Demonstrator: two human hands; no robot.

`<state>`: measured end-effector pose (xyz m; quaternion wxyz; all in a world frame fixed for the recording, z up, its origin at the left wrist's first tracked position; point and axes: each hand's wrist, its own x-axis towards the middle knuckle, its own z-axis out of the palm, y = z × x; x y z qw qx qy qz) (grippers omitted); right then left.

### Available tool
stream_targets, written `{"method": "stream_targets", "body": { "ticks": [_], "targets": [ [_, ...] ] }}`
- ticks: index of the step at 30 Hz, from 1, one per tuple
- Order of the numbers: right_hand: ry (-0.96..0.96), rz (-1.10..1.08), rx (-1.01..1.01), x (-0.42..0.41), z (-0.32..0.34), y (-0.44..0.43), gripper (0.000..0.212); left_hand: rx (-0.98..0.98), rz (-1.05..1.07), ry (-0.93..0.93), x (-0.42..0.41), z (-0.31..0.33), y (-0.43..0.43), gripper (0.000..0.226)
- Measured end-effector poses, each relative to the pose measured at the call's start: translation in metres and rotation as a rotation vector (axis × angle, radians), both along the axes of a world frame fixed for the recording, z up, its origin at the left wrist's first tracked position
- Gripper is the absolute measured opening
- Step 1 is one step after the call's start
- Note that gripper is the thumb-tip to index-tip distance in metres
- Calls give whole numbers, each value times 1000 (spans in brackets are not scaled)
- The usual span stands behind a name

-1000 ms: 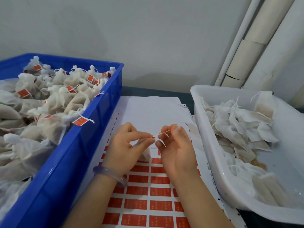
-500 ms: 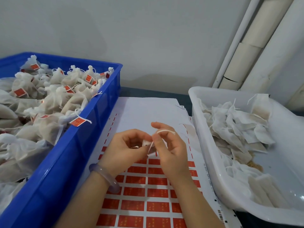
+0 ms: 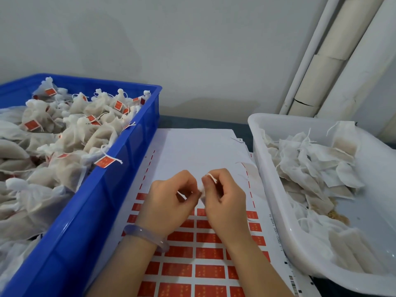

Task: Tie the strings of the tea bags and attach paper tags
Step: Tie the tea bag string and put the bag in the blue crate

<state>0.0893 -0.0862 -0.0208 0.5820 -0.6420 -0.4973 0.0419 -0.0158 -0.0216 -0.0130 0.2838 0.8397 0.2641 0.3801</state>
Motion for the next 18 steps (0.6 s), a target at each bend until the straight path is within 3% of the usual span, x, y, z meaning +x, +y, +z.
{"method": "stream_targets", "body": {
  "ticks": [4, 9, 14, 18],
  "targets": [
    [167, -58, 46, -6, -3, 3, 22, -5, -59, 95, 2, 2, 5, 11],
    [220, -63, 117, -8, -4, 1, 22, 204, -43, 119, 5, 1, 0, 15],
    [213, -50, 105, -13, -7, 4, 18, 134, 156, 92, 6, -1, -4, 12],
    [197, -48, 64, -9, -9, 3, 19, 33, 15, 202, 7, 2, 1, 17]
  ]
}}
